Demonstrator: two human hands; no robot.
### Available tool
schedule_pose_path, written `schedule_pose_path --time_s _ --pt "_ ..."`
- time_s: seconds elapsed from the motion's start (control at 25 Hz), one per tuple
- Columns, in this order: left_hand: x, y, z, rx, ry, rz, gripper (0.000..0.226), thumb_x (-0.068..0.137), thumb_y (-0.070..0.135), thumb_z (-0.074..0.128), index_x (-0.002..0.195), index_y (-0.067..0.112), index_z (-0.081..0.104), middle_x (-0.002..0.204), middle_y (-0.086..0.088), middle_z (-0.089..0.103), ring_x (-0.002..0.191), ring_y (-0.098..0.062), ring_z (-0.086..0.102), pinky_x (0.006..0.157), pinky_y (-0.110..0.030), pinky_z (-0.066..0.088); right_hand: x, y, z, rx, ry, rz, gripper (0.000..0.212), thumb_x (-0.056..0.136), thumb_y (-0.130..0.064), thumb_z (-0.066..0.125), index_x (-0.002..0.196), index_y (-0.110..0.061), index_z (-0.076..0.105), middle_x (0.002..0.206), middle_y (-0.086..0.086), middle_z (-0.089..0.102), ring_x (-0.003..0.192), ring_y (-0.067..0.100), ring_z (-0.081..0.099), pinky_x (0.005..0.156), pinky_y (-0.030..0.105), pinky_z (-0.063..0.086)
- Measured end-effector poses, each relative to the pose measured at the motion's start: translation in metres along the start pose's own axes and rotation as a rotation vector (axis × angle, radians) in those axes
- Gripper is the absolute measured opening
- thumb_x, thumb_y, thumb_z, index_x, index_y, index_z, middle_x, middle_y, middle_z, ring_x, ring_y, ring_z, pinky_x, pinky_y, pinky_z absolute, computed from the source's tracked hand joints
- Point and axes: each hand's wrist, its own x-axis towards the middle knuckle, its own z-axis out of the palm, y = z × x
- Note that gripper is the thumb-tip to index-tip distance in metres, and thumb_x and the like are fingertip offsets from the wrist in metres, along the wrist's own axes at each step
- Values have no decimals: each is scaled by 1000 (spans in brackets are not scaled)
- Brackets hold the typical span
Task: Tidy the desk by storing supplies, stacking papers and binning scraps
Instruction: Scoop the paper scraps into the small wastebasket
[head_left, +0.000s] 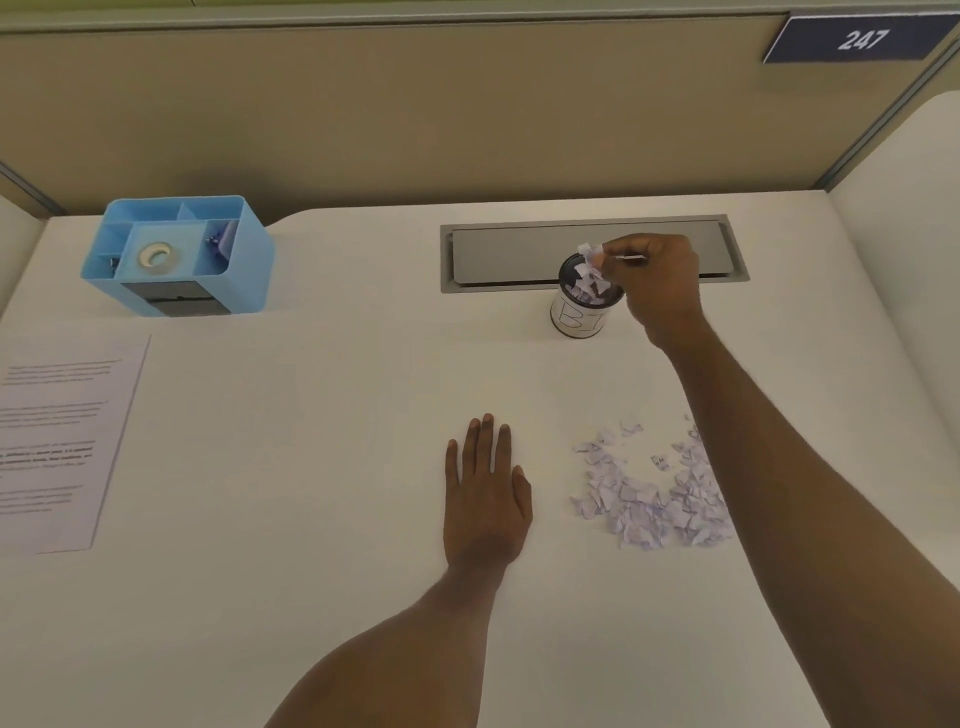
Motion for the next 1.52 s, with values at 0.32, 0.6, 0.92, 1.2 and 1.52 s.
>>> schedule_pose_path --time_s 0.32,0.6,0.92,1.2,1.52 --pt "1 0 1 21 -37 -13 57 110 30 37 164 14 37 176 -7 26 165 -23 18 133 -52 20 32 26 29 -754 -267 -106 20 84 -6 78 104 -8 78 105 13 75 94 31 69 77 26 50" --pt "1 0 1 23 -40 -14 57 110 31 37 164 15 37 176 -8 26 165 -23 18 133 -52 19 39 12 42 -1215 -449 -88 37 88 -9 73 122 -1 65 117 16 67 109 32 63 88 36 53" --pt "1 0 0 16 -36 -16 57 109 30 39 164 14 37 175 -9 28 164 -24 21 134 -51 16 33 12 28 -992 -311 -185 15 92 -16 67 103 -7 72 103 17 67 84 32 61 68 34 48" --pt "2 -1 1 8 -31 -13 57 108 28 40 162 12 39 175 -10 29 163 -26 23 133 -53 19 -77 51 0 -357 120 -192 18 91 -2 57 99 -7 72 99 8 70 84 20 65 79 28 53" --pt "0 -3 2 26 -33 -3 56 110 29 36 163 11 38 175 -10 28 164 -26 21 133 -54 17 -167 125 -11 -633 -196 47 54 86 17 42 128 -6 66 131 6 59 125 23 48 102 30 43"
